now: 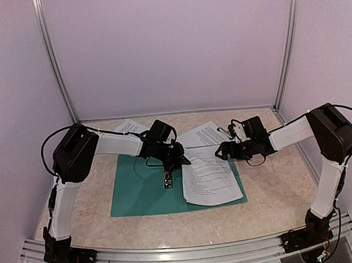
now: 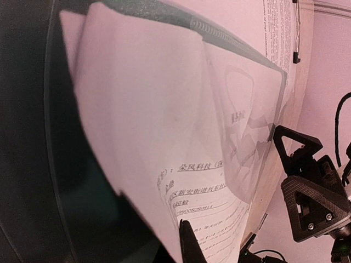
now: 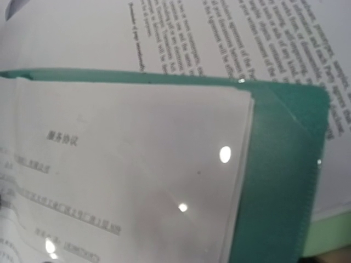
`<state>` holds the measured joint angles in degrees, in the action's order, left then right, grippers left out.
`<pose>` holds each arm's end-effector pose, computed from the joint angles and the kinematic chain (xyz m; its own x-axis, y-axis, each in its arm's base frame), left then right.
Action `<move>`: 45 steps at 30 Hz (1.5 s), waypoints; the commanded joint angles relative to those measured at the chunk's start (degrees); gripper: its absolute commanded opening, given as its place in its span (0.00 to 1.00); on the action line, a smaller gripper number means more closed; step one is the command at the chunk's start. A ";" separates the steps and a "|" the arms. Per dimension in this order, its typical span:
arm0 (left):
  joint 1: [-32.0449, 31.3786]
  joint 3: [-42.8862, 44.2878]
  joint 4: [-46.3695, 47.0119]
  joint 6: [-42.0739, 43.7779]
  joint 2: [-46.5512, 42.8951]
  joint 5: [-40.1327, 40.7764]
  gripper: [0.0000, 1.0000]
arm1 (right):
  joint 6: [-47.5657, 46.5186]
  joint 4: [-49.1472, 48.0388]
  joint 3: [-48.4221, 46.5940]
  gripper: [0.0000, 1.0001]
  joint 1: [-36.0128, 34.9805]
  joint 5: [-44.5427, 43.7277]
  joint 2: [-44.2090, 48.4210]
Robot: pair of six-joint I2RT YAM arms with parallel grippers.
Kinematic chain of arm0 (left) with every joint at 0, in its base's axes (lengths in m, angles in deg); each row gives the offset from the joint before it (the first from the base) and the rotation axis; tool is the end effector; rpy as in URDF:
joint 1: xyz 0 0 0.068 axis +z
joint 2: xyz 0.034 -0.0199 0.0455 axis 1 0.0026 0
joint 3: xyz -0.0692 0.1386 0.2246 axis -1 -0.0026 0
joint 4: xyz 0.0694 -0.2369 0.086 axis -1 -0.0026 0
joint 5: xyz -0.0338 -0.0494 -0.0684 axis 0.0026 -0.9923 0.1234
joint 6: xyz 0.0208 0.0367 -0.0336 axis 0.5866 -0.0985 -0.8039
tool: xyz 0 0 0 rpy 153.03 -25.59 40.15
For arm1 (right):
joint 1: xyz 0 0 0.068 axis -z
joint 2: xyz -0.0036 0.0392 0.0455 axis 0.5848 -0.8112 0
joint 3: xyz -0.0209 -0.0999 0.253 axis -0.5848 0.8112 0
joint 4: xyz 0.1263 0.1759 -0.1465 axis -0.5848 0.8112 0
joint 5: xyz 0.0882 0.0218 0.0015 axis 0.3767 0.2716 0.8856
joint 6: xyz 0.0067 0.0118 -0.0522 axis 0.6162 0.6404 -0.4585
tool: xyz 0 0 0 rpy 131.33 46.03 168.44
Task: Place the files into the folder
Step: Insert the file into the form pockets on the folder.
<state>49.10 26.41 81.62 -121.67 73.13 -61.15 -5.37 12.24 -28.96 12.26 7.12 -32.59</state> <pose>0.3619 -0.3319 0.1189 -0.9740 -0.2257 -0.0193 -0.1378 0.6582 -0.7401 0.3323 0.1556 0.1335 -0.8164 0.0998 -0.5687 -0.2382 0.8391 0.4891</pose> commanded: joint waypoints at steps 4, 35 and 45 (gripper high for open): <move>-0.65 -2.84 -1.44 1.06 -0.62 0.30 0.09 | -0.56 3.77 -0.84 0.94 -1.36 1.04 0.01; -2.25 -21.43 12.92 -10.43 -8.93 -4.63 0.08 | -1.48 5.56 -1.43 0.94 -1.61 0.07 0.83; -0.88 -18.23 7.93 -6.46 -8.43 -5.25 0.00 | -1.42 5.33 -1.44 0.94 -1.94 -0.19 0.66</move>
<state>47.66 7.00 95.39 -130.83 64.84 -65.79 -6.51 14.86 -30.05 11.41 6.61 -32.57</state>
